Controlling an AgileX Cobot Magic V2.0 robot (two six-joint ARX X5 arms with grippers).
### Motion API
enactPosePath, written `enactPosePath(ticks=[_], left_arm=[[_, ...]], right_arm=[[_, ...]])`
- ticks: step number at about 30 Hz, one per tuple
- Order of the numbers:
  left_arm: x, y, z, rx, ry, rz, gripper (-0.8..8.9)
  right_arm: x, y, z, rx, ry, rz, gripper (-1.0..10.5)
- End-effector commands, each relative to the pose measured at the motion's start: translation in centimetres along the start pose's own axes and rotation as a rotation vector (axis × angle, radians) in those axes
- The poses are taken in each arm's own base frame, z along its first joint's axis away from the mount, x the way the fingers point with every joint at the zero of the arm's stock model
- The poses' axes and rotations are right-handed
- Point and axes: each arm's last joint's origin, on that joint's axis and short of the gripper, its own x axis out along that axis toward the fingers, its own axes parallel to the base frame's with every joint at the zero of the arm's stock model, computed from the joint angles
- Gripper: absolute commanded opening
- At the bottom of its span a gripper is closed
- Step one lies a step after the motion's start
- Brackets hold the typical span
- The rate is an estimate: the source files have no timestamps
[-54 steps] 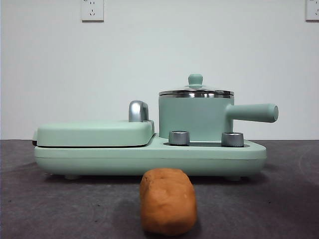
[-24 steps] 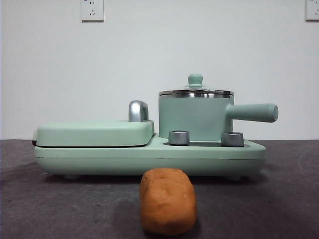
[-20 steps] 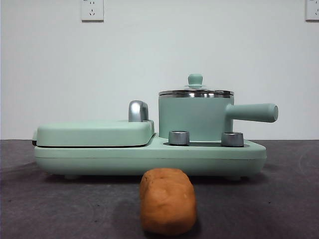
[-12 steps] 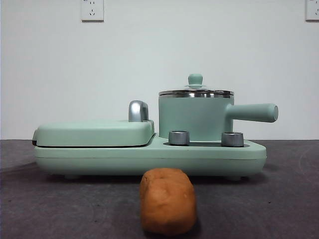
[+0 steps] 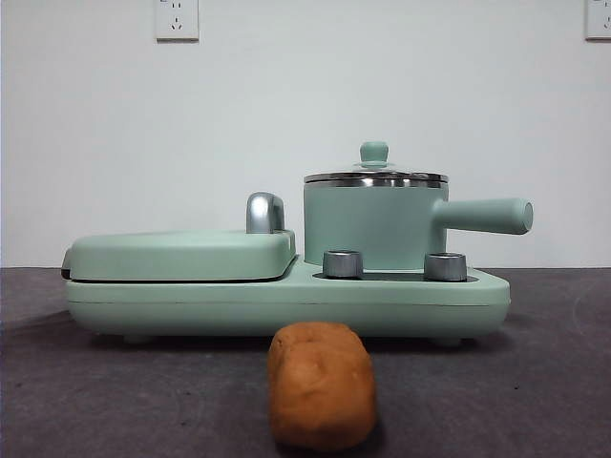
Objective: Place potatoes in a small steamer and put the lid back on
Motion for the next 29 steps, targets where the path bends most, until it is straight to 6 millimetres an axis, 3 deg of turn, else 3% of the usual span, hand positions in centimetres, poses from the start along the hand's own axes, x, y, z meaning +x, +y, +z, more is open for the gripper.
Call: enactPosePath(ticks=[1,3,8,11,13,21,29], left_arm=[[0.2,-0.8,1.1,0.039,-0.004,-0.040,0.39],[0.4,-1.2,1.2,0.047,0.003,-0.063,0.66],[0.9,-2.2,1.4,0.063,0.021,-0.123,2.30],[1.0,-2.9,1.5,0.074,0.027,-0.155,3.48],[1.2,-3.3,1.8,0.080,0.029,-0.170,4.09],[3.6,-4.1,4.2,0.077,0.080,-0.202,4.15],[10.1,-4.5,7.0,0.174,0.262,-0.113,4.41]], right_arm=[[-0.2,0.3,0.5,-0.025,-0.013,0.008,0.2],[-0.2,0.3,0.5,-0.024,-0.011,0.008,0.4],[-0.2,0.3,0.5,-0.014,-0.011,0.009,3.8],[-0.2,0.3,0.5,-0.014,-0.008,0.025,5.1],[-0.2,0.3,0.5,-0.007,-0.007,0.036,5.1],[-0.1,0.6,0.4,-0.002,0.005,0.072,5.1],[0.1,0.9,0.3,-0.009,0.015,0.097,5.1]])
